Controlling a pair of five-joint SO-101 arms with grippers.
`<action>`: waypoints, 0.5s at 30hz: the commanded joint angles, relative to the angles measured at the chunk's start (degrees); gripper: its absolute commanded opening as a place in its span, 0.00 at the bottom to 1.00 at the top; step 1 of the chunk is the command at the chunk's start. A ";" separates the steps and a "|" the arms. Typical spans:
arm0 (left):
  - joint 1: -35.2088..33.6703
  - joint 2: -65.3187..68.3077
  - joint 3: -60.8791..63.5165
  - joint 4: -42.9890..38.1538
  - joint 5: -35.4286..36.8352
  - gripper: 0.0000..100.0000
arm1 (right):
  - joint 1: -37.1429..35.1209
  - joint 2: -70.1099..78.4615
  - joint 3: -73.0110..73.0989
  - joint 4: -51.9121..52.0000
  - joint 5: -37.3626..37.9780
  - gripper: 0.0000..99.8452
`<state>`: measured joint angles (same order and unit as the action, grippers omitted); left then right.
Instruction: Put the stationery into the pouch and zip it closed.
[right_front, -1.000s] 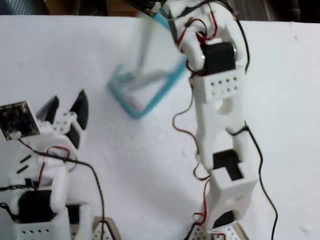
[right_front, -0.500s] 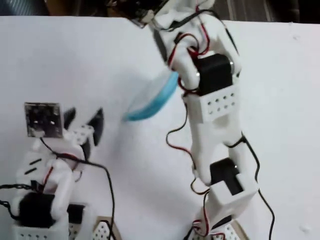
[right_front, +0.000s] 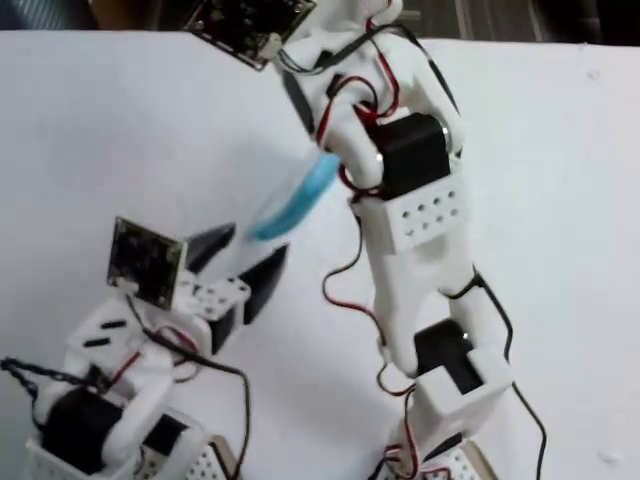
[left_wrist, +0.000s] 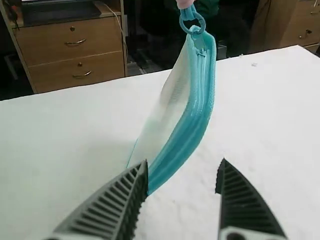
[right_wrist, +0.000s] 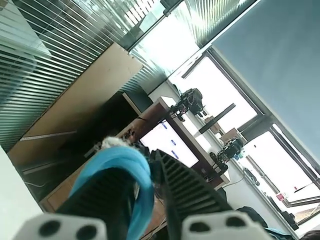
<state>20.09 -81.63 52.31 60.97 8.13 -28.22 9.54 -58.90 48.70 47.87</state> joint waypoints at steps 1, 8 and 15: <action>0.75 0.40 2.29 -6.51 0.18 0.24 | -0.22 -2.15 -0.18 -0.22 -0.09 0.02; 5.49 0.40 12.92 -20.84 -4.57 0.23 | -0.57 -2.15 -0.09 0.04 -0.09 0.02; 5.67 0.48 15.74 -29.01 -4.04 0.23 | -0.48 -2.15 -0.09 0.04 -0.09 0.02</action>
<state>25.27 -81.19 67.34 35.56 4.00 -28.22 9.54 -58.64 48.70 47.87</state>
